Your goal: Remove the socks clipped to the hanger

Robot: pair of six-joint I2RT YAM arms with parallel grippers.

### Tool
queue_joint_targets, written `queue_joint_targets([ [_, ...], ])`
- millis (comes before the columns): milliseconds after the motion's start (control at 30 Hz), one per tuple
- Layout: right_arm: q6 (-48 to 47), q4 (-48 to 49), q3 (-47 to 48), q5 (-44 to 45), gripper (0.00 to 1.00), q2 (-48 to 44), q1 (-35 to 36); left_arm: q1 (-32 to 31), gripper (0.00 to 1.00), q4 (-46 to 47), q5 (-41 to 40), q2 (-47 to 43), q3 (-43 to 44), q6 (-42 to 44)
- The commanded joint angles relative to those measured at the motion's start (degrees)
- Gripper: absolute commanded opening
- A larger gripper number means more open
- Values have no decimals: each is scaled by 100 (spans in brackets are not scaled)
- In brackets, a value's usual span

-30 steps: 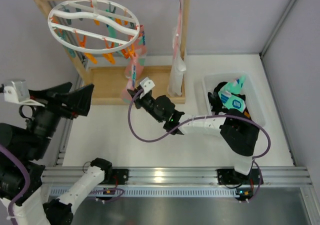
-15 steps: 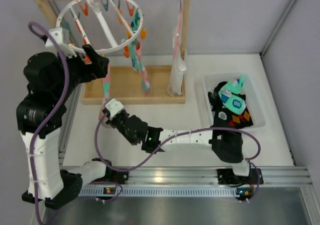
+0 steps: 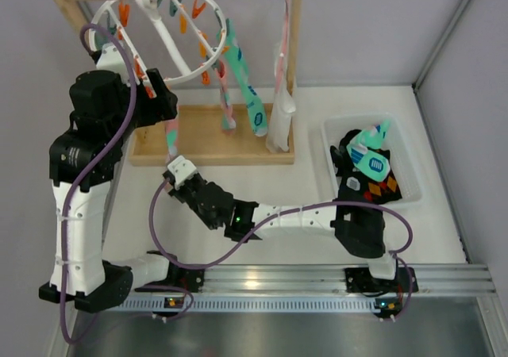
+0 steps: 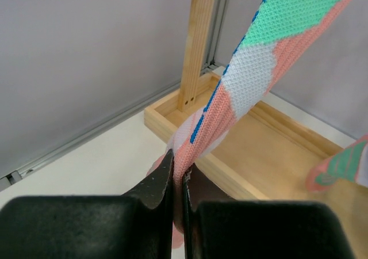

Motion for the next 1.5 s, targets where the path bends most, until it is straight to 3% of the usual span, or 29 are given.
queue_joint_targets([
  [0,105,-82,-18,-259,0,-72,4,-43,84,327,-168,-65,-275,93],
  [100,132,-117,8,-312,0,-55,4,-52,74,424,-167,40,-372,76],
  [400,44,-170,52,-321,0,-20,13,-315,71,547,-922,277,-390,111],
  [600,53,-56,-89,-426,0,-90,21,-552,58,591,-1695,602,-373,164],
  [633,44,-47,-106,-452,0,-90,13,-579,55,609,-1758,646,-364,164],
  [667,35,-56,-124,-461,0,-99,13,-640,44,609,-1828,690,-320,155],
  [767,35,67,-273,-470,0,-134,13,-781,29,662,-2092,796,-320,146],
  [800,35,102,-334,-461,0,-178,13,-807,18,679,-2118,805,-320,138],
  [867,35,208,-545,-461,0,-248,13,-817,8,697,-2127,822,-328,85],
  [900,9,225,-633,-453,0,-327,13,-817,3,697,-2136,822,-346,67],
  [1000,9,418,-1255,-400,0,-686,13,-817,3,732,-2075,735,-512,-21],
  [1100,201,454,-2134,-173,0,-1422,13,-817,11,820,-1891,515,-801,-117],
  [1167,377,332,-2820,3,0,-1951,13,-817,23,916,-1654,227,-1013,-205],
  [1300,877,-1349,-3472,418,0,-3679,-197,-817,41,952,-1294,-265,-1531,-381],
  [1333,1027,-1609,-3681,374,0,-3946,-329,-817,48,969,-1240,-389,-1802,-468],
  [1467,1406,-2629,-4070,199,0,-5273,-1206,-817,96,1119,-1055,-1206,-2576,-644],
])
